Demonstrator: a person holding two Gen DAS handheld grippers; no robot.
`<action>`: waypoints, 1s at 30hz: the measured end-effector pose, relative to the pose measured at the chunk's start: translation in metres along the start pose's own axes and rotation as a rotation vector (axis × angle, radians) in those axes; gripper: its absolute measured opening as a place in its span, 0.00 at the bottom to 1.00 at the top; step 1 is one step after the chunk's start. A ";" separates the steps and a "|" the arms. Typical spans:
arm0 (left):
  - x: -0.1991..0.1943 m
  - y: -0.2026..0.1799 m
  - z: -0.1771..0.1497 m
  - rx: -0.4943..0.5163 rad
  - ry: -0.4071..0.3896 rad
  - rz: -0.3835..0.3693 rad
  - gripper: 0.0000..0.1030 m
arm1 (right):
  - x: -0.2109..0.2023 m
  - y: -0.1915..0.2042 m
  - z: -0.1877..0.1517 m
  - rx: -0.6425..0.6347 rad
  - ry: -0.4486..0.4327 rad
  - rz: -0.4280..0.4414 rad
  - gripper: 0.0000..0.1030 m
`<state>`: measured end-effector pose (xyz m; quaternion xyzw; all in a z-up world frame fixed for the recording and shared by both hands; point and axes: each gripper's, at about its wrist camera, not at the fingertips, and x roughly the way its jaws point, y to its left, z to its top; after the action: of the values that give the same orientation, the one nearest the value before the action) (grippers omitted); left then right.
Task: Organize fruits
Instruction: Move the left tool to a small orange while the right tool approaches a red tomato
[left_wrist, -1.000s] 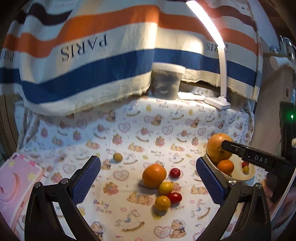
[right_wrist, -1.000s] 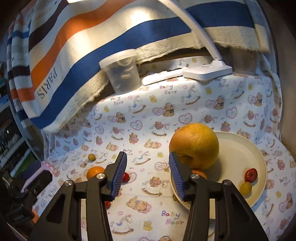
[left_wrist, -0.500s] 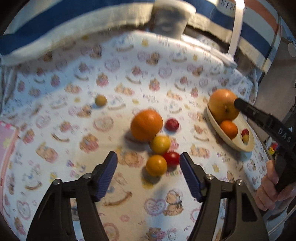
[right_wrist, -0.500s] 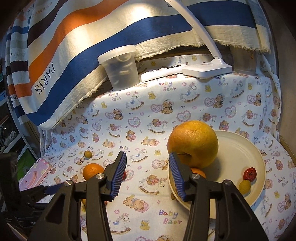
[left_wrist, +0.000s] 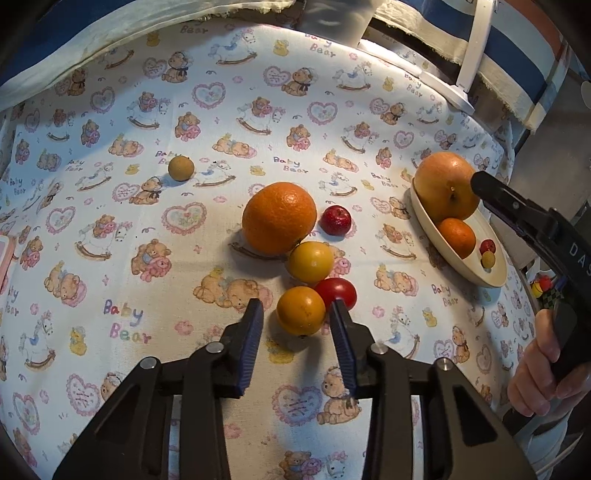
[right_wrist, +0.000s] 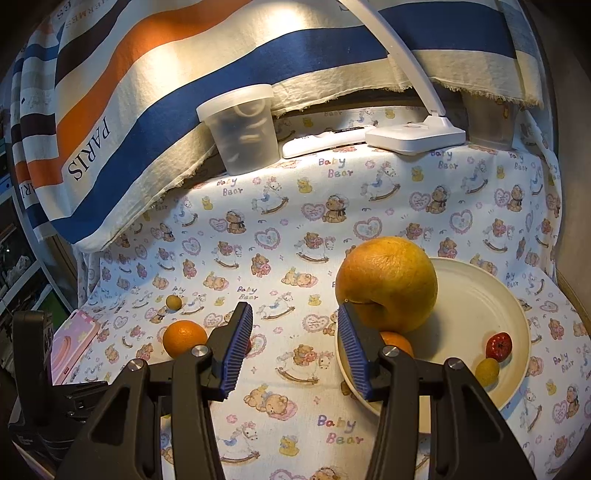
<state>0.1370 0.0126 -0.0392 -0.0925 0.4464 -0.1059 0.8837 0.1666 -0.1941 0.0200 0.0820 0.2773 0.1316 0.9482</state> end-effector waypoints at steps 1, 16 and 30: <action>0.001 0.000 0.000 0.002 0.002 0.000 0.32 | 0.001 -0.001 0.000 0.001 0.001 -0.001 0.49; -0.001 -0.004 0.001 0.028 -0.022 0.020 0.26 | 0.003 0.000 -0.001 -0.001 0.007 -0.008 0.49; -0.030 0.012 0.009 0.014 -0.150 0.130 0.26 | 0.010 0.012 -0.006 -0.017 0.065 0.078 0.49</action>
<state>0.1285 0.0324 -0.0141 -0.0649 0.3833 -0.0439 0.9203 0.1684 -0.1794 0.0125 0.0800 0.3035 0.1733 0.9335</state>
